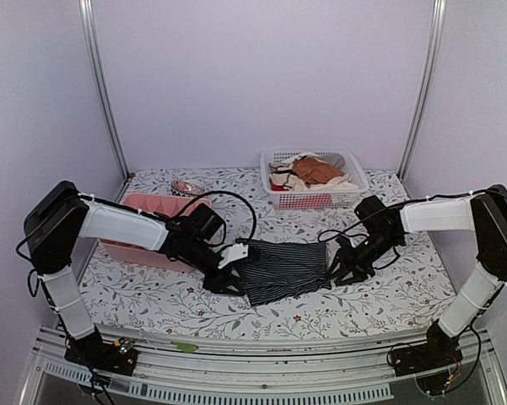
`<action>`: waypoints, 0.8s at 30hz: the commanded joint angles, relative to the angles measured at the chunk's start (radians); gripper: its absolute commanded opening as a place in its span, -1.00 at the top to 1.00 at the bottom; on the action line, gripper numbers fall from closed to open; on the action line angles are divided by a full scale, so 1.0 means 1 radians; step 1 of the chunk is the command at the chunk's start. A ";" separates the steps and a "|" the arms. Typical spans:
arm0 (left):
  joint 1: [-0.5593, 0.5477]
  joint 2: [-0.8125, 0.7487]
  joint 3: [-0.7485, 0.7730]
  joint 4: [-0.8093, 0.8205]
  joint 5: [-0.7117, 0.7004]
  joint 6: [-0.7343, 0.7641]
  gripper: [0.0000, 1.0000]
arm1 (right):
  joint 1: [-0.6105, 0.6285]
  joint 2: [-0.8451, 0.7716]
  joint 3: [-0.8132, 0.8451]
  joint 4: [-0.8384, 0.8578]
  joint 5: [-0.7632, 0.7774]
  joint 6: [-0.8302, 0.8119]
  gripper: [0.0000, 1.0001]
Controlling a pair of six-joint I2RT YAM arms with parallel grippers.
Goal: Roll the underwear
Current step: Fold the underwear at the center of the board.
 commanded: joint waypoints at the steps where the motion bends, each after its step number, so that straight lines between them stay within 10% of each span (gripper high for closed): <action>1: -0.013 -0.012 -0.004 0.049 -0.030 0.000 0.10 | 0.003 -0.046 -0.067 0.079 -0.008 0.113 0.24; 24: -0.032 0.014 -0.010 0.063 -0.082 0.037 0.11 | 0.003 0.020 -0.150 0.300 -0.129 0.266 0.54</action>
